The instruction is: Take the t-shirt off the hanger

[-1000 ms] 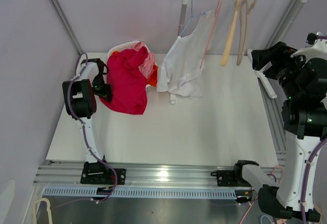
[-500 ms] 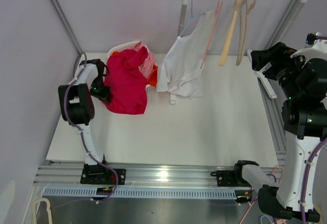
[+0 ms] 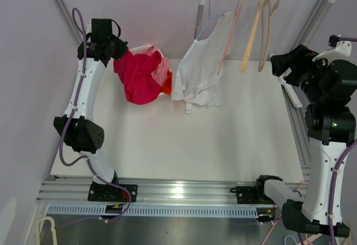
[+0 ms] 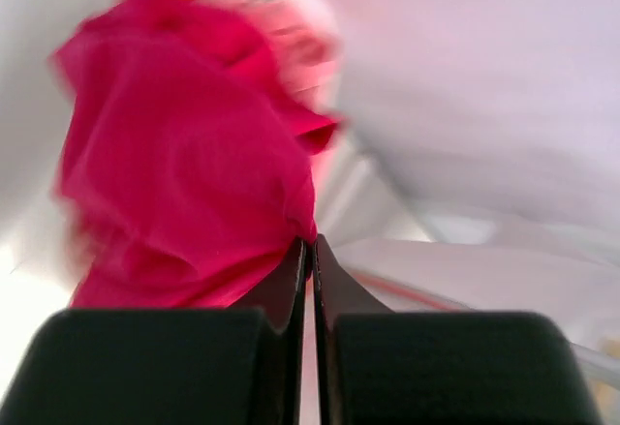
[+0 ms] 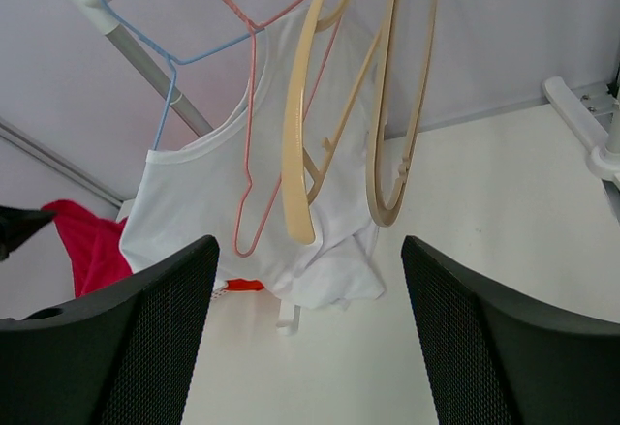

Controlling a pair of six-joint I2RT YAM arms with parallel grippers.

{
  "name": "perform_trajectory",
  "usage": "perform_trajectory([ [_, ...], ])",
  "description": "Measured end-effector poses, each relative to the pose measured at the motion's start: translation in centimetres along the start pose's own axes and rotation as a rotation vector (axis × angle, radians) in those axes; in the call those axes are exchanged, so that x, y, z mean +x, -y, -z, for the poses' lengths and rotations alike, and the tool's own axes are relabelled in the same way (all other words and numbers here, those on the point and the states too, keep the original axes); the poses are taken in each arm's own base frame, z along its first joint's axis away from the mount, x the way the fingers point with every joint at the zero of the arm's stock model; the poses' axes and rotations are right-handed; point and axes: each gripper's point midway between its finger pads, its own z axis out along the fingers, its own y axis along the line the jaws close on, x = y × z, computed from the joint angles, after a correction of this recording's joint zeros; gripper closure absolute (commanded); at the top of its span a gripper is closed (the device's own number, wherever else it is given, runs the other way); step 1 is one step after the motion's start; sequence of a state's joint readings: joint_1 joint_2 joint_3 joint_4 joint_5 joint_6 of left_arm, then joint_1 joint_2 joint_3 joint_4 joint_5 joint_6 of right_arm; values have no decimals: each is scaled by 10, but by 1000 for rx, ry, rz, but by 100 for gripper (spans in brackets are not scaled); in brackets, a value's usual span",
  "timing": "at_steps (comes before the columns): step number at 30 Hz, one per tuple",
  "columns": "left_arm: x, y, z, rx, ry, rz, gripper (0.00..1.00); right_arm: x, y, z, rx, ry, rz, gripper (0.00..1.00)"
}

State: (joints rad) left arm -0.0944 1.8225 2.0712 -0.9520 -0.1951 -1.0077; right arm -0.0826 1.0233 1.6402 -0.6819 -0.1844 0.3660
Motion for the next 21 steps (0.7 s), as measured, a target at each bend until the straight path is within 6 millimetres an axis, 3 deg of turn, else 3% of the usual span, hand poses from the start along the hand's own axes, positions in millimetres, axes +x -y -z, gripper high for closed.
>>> perform_trajectory([
  [3,-12,59,5,244,12,-30,99,2,1,-3,2,-7,-1,20],
  [6,-24,113,-3,422,28,-55,99,2,2,-5,3,-9,-1,19],
  [9,-15,136,-32,516,4,-72,99,2,2,-6,3,-10,-2,20],
  [12,15,121,-91,456,-75,-78,99,2,2,-6,1,-8,-2,20],
  [16,80,48,-179,205,-238,-67,99,4,1,-8,-8,-11,-5,20],
  [18,112,3,-207,60,-314,-68,99,7,2,-10,-9,-18,-9,20],
  [21,139,-43,-220,-83,-382,-69,100,11,3,-11,-9,-28,-12,19],
])
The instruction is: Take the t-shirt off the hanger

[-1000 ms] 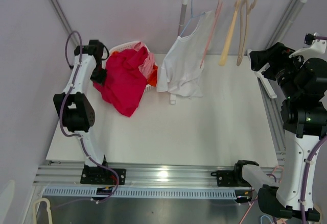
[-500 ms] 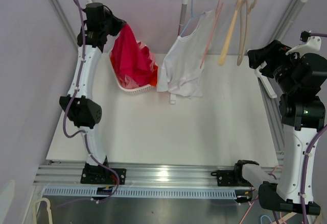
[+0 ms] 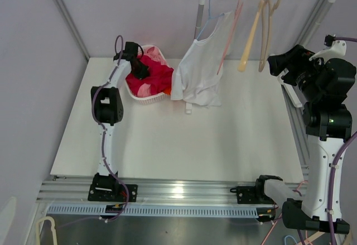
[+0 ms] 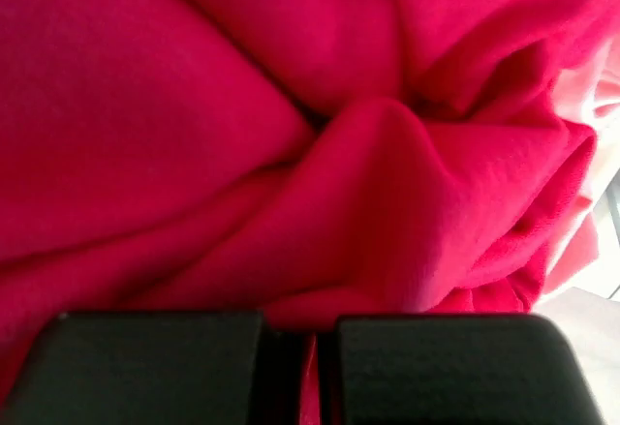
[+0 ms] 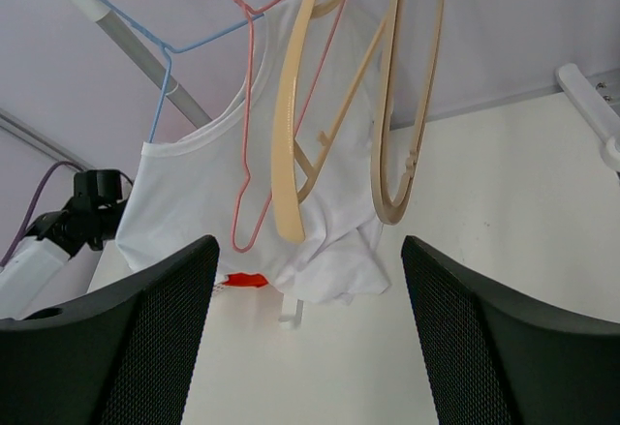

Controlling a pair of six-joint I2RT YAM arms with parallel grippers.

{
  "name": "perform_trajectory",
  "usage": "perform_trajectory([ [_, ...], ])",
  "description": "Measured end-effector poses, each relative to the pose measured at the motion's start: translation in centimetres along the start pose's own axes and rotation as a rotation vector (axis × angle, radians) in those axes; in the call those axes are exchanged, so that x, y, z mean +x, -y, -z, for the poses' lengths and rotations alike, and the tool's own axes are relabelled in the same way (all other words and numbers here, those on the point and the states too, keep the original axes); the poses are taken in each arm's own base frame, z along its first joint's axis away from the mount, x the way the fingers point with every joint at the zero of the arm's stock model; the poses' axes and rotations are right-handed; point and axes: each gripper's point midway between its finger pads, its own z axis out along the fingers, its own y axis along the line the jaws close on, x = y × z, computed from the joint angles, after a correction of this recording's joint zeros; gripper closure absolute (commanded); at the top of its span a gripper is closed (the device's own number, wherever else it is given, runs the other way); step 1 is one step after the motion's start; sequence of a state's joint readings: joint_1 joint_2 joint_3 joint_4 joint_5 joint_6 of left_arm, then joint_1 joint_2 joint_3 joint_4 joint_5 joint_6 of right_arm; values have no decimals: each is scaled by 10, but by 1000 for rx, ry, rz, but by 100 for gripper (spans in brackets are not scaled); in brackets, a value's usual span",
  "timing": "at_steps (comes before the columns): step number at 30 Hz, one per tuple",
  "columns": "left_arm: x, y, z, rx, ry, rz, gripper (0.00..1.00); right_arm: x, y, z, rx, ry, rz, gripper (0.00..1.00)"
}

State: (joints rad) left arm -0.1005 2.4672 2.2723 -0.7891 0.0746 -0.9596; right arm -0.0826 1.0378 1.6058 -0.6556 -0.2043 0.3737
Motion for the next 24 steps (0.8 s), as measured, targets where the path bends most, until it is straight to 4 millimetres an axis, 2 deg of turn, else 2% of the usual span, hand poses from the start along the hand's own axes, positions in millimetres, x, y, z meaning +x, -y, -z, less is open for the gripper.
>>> perform_trajectory([
  [1,3,-5,-1,-17,-9,2,100,1,0,0,-1,-2,-1,19],
  [4,-1,-3,6,-20,8,1,100,2,0,-1,-3,-6,-1,19],
  [5,-2,-2,10,-19,13,1,96,3,0,-1,-3,-7,-1,19],
  [9,-7,1,27,-5,25,-15,50,3,-1,1,-7,-5,0,18],
  [11,-11,3,38,4,37,-21,39,3,-2,2,-11,-4,0,18],
  [14,-23,12,61,35,78,-34,29,2,-3,4,-15,-2,2,18],
  [15,-26,14,66,44,89,-35,21,2,-3,4,-15,-1,2,18],
  [19,-45,47,125,183,155,-79,19,1,-3,5,-16,2,2,18],
  [22,-51,72,181,307,196,-145,17,1,-3,6,-15,1,3,17],
  [24,-46,88,227,422,216,-224,1,2,-3,7,-14,-1,2,16],
])
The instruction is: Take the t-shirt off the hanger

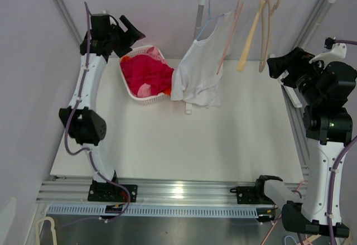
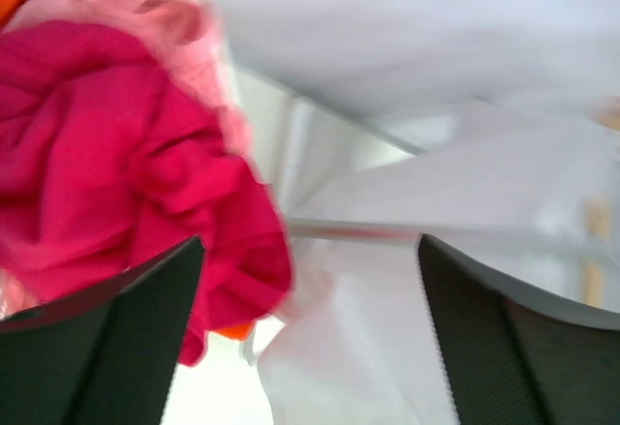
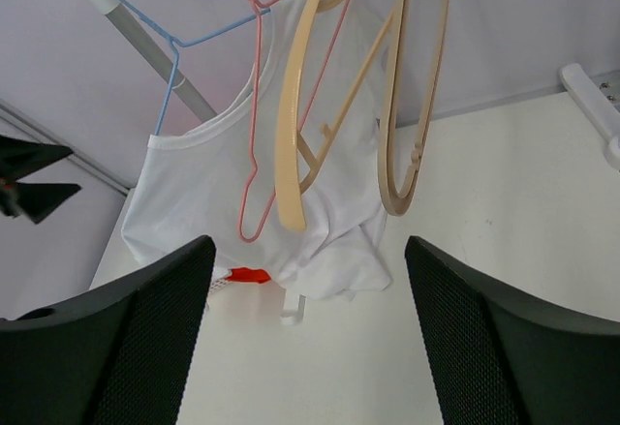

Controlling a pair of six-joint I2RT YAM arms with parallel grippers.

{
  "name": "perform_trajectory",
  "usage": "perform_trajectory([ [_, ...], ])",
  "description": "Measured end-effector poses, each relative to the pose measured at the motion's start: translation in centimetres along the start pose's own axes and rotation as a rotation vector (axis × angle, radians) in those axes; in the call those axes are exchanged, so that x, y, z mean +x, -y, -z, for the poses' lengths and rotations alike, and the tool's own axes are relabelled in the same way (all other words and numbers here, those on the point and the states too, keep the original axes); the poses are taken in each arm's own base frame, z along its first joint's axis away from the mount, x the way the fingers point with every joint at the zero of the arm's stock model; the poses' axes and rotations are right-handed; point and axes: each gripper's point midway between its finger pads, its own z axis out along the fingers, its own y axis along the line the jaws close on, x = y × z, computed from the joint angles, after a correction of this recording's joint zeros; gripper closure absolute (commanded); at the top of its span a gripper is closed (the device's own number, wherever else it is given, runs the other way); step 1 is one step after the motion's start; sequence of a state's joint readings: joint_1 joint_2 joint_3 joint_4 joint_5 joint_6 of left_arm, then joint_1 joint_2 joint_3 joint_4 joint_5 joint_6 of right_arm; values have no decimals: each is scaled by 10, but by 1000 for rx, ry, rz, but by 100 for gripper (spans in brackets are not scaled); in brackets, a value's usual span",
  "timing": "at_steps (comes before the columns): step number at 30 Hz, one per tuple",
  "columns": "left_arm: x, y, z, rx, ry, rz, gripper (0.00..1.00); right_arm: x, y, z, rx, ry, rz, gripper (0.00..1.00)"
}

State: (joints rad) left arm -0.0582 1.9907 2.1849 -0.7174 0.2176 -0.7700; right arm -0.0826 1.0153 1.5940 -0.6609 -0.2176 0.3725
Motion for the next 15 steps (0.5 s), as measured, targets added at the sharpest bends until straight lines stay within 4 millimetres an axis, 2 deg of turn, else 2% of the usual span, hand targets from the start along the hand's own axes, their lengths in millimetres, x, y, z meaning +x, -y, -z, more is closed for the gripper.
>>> perform_trajectory([
  [2,1,25,38,102,13,-70,0,2,1,2,1,-2,1,9],
  [4,16,41,81,177,24,-144,1,6,2,5,4,-4,7,1],
  [6,41,47,122,232,39,-212,1,12,5,9,10,-6,9,0],
  [7,59,47,146,255,36,-236,1,17,7,13,13,-10,8,0],
  [9,89,43,181,321,53,-286,1,29,11,18,20,-21,6,0],
  [11,123,30,216,378,62,-324,1,42,14,25,20,-40,2,1],
  [15,168,-6,261,443,112,-388,1,83,21,38,0,-103,-13,1],
])
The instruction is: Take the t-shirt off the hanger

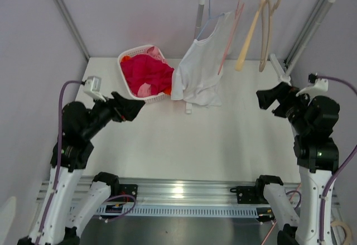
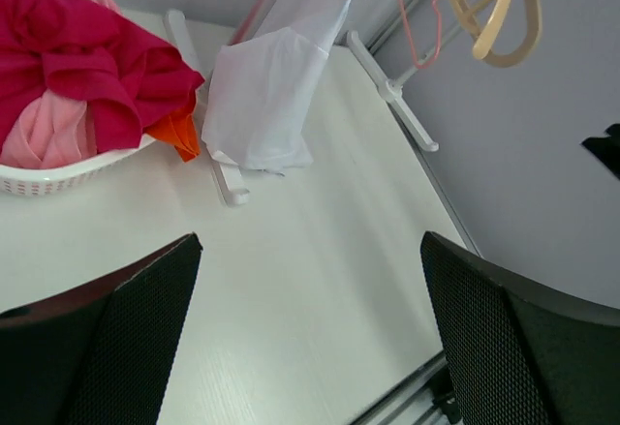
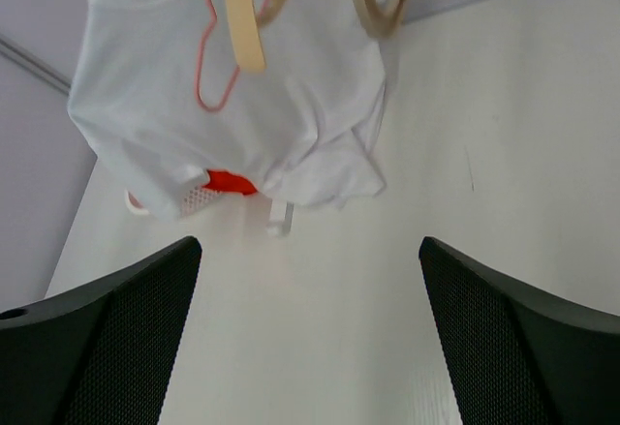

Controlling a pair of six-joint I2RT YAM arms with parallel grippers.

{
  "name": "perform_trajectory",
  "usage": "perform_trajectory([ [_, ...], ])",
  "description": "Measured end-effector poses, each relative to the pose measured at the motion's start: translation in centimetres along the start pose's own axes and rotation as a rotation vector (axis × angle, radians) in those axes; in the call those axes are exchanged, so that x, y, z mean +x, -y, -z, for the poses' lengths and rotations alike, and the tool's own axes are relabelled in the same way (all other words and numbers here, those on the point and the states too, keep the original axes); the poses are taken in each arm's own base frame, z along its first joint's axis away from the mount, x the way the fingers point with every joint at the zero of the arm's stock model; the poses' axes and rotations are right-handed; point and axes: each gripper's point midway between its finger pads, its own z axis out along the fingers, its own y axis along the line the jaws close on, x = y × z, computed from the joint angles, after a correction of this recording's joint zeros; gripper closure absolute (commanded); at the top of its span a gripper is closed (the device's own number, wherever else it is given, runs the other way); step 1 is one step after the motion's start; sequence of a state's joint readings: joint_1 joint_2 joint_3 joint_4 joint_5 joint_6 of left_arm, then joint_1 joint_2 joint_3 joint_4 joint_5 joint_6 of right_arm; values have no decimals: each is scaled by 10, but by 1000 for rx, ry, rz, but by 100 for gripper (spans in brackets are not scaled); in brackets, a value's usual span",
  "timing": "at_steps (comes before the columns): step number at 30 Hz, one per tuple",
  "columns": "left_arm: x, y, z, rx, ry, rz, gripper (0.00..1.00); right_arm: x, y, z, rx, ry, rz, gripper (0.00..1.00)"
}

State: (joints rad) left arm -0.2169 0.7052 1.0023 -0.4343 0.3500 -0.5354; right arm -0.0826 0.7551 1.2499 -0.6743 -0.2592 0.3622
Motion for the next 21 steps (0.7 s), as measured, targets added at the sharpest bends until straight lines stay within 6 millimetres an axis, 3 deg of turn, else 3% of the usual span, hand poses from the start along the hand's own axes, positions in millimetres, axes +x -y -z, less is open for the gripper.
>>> perform_trajectory([
  [3,9,2,23,15,30,-46,0,43,10,11,-10,-59,-15,1],
  [7,30,-6,33,12,22,-81,1,78,12,29,-45,-80,-19,0],
  [13,69,-30,33,-25,-57,-67,1,92,12,38,-61,-106,-3,0],
  [21,74,-33,32,-34,-73,-65,0,100,16,40,-50,-135,17,1],
])
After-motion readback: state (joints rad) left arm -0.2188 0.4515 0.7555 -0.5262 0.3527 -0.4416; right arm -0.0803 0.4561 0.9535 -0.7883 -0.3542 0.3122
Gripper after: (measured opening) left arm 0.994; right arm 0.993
